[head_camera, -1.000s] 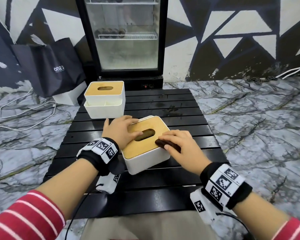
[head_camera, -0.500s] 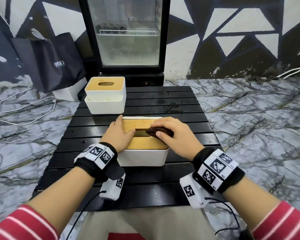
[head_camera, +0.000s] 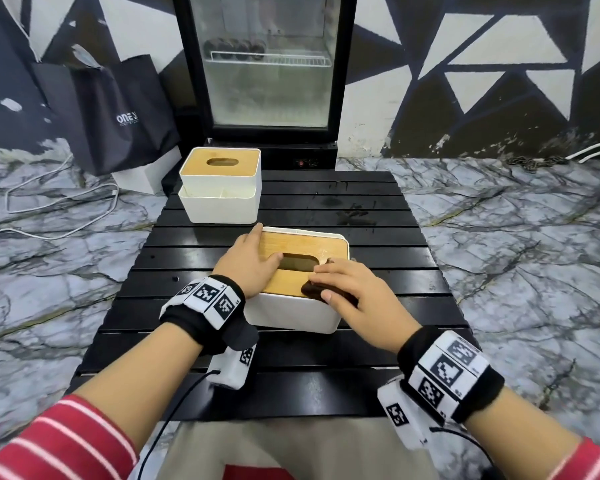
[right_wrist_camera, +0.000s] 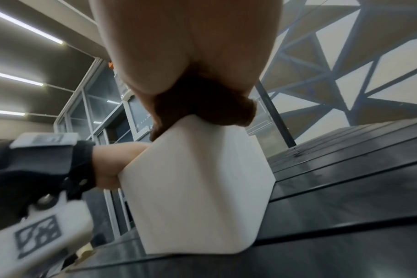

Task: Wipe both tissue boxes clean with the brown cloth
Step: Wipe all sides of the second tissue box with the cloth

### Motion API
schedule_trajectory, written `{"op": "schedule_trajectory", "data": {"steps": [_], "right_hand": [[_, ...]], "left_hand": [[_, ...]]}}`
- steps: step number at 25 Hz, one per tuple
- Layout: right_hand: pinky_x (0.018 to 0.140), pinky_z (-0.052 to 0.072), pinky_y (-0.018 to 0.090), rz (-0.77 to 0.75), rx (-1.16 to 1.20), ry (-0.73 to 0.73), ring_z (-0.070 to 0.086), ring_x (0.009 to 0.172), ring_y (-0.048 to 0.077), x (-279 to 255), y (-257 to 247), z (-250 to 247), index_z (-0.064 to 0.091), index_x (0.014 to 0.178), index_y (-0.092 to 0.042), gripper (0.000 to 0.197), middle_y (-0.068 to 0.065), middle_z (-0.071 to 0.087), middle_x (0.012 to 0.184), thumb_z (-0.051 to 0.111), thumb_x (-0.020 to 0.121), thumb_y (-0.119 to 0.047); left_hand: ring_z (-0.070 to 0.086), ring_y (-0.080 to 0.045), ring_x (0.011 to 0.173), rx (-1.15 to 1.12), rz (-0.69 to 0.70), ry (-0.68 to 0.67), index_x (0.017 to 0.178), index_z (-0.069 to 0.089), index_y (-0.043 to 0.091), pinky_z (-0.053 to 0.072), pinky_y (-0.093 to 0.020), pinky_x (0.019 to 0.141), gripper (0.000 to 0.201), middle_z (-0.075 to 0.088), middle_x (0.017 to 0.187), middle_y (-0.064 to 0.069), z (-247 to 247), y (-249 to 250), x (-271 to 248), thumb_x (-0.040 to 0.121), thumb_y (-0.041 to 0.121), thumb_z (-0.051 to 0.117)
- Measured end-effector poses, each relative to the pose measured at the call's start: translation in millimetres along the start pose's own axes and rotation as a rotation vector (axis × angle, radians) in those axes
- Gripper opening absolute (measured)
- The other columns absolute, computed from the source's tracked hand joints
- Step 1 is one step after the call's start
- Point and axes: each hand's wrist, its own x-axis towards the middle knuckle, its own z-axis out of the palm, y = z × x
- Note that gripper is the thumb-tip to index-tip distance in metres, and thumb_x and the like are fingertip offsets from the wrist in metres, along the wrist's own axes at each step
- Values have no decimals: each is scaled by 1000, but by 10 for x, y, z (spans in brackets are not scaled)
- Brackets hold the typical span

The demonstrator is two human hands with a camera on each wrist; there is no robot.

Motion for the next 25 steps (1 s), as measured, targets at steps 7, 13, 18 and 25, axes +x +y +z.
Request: {"op": "schedule_trajectory", "data": {"steps": [7,13,18,25], "right_hand": [[108,25,26,156,-13,4,40,123,12,443,212,-116,60,118,-21,29,-5,53,128,52,91,-16],[113,18,31,136,-3,-13,31,130,12,205,76,-38,55,123,-27,33,-13,46,131,51,90,-24],[107,19,21,56,19,-59,31,126,4,1,29,-18,55,121,-30,36,-22,43,125,44,87,-31],[108,24,30,133,-39,-27,38,124,15,438,252,-90,58,119,-23,30,-6,52,128,51,91,-17]], "left_hand": [[41,-27,130,15,2,-12,150,12,20,37,-37,102,67,30,150,-7,3,16,-33,95,42,43],[40,-31,130,-10,-31,22,150,11,19,35,-40,106,68,33,148,-10,18,26,-19,94,42,44],[41,-30,130,13,-17,6,150,11,21,36,-38,104,68,31,150,-7,22,0,-22,94,43,43],[43,-29,128,27,-10,-5,150,12,22,37,-36,101,67,29,151,-5,30,-5,-39,94,42,43]]}}
